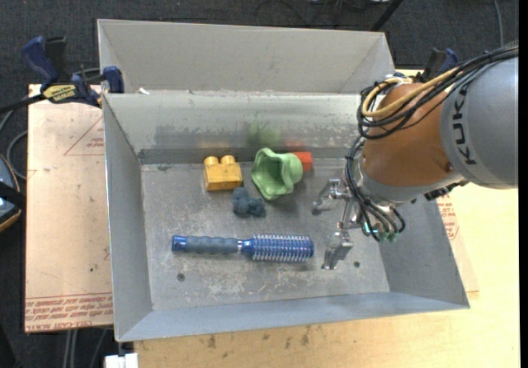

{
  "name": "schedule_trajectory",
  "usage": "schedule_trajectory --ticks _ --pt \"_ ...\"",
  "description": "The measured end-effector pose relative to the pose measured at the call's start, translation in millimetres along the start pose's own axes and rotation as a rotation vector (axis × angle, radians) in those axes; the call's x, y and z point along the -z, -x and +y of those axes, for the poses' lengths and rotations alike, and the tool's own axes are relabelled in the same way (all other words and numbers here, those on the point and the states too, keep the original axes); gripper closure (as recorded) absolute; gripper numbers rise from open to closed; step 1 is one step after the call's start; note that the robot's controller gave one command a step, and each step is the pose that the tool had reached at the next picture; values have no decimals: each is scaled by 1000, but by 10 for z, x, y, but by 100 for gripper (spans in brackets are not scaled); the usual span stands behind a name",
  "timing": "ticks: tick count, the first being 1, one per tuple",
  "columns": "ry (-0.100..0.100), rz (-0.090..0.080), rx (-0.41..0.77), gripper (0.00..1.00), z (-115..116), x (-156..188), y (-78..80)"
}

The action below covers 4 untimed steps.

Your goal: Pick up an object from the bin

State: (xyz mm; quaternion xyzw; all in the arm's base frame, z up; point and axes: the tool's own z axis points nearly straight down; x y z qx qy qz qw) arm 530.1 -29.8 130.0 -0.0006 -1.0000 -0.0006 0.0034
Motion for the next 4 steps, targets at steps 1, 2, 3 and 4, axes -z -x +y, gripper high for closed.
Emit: schedule_trajectory --ticks 1,2,3,4 --pt "-3 -11 67 0 395 -571 144" --pt "-1 -16 64 100 397 -531 159" --pt "-8 27 246 100 700 -546 810" --pt "-2 -7 364 100 572 -332 629"
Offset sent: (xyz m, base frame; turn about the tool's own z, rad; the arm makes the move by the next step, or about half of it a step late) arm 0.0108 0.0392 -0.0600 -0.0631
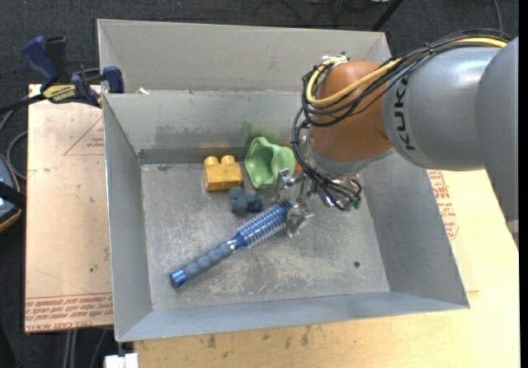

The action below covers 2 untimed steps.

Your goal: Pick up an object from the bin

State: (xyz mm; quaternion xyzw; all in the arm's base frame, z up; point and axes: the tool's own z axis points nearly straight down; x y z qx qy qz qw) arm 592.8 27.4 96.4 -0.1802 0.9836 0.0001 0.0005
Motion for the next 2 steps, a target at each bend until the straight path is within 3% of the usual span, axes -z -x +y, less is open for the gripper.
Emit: schedule_trajectory --ticks 1,2 --pt "-4 -10 42 100 32 1540 93" --pt "1 0 417 100 -54 429 269"
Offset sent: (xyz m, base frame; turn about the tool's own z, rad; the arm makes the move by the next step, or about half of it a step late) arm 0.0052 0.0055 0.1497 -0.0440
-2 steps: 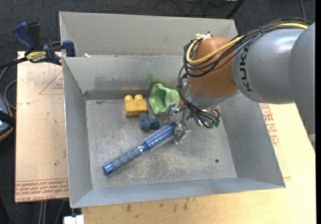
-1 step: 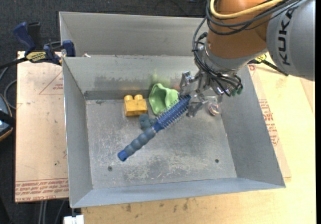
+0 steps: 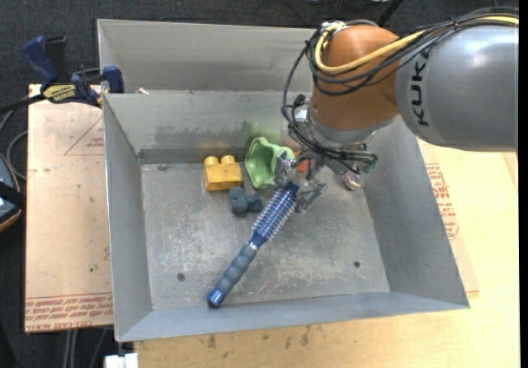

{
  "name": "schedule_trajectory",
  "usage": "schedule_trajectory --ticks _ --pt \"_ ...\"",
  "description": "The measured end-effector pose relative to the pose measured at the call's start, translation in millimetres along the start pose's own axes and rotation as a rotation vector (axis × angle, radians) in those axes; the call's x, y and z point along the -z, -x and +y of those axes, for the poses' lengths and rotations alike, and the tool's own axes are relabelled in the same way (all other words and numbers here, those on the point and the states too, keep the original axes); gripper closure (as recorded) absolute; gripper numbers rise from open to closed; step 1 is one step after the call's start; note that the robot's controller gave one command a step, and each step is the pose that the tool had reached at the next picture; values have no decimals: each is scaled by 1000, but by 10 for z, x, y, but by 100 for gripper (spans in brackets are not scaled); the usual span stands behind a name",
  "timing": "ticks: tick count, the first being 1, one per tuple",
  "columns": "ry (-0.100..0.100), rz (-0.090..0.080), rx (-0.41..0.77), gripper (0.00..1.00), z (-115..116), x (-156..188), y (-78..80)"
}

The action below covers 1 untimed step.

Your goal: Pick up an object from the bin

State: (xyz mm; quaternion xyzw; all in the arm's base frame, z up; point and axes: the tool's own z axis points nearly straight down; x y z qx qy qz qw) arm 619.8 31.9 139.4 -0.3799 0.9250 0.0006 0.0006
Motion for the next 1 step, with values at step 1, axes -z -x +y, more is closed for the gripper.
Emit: schedule_trajectory --ticks 1 --pt "-7 -9 -6 100 118 1017 208"
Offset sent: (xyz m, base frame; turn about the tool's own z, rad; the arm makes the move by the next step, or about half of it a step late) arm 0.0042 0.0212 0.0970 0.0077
